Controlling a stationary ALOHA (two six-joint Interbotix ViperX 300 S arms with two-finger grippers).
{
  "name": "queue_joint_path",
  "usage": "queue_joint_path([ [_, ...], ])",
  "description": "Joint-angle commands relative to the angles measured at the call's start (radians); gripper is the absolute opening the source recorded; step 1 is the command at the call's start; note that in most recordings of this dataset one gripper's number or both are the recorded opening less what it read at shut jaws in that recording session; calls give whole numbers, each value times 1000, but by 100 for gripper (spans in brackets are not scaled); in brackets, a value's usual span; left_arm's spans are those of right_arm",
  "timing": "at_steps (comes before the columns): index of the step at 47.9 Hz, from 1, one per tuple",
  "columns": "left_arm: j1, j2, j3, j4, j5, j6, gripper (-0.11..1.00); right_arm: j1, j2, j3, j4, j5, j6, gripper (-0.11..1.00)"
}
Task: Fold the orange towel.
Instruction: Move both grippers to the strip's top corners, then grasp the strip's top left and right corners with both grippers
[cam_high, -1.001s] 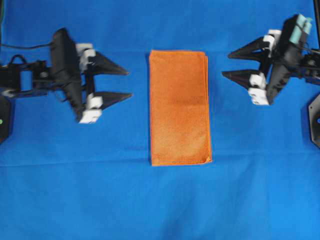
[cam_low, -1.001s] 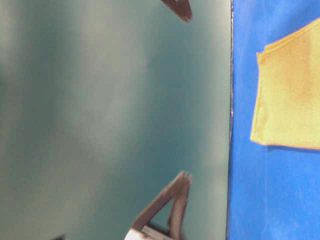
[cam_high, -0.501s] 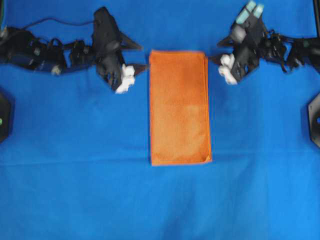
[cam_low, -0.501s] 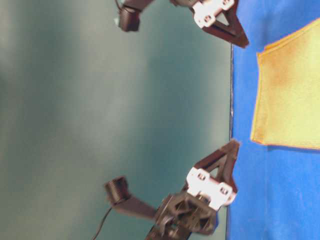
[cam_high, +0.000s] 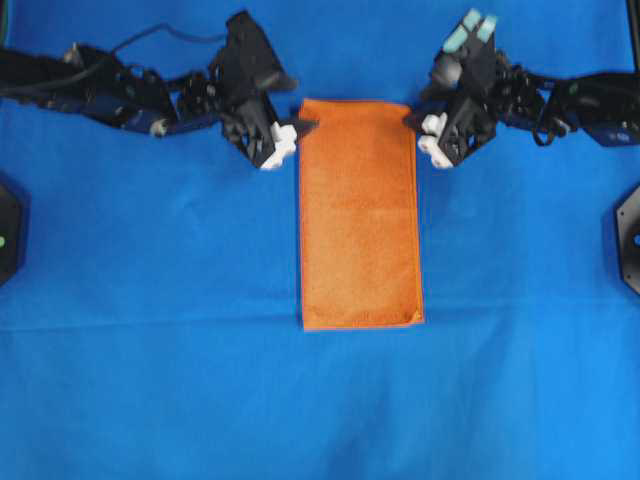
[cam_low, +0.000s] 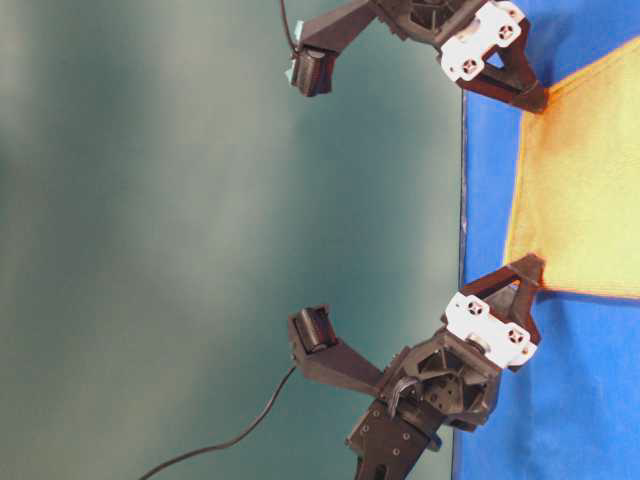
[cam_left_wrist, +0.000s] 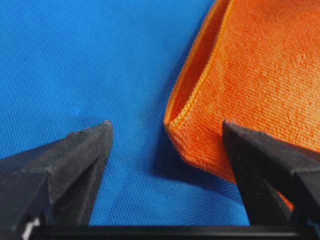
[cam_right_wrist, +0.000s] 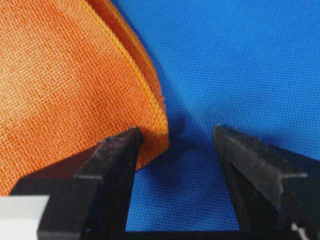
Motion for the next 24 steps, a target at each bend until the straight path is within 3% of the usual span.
queue_joint_path([
  [1, 2, -15, -15, 2, -9, 0, 82, 5, -5, -9, 15, -9, 2, 63],
  [5, 2, -15, -14, 2, -8, 0, 75, 17, 11, -9, 17, -9, 2, 60],
  [8, 2, -14, -15, 2, -8, 0, 60, 31, 25, -14, 17, -9, 2, 54],
  [17, 2, -8, -20, 2, -9, 9, 13, 51, 29, -6, 32, -26, 2, 5],
  [20, 2, -8, -20, 2, -8, 14, 4, 49, 26, 2, 46, -35, 2, 5],
  [24, 2, -8, -18, 3, -8, 14, 2, 48, 20, 14, 63, -58, 2, 5],
])
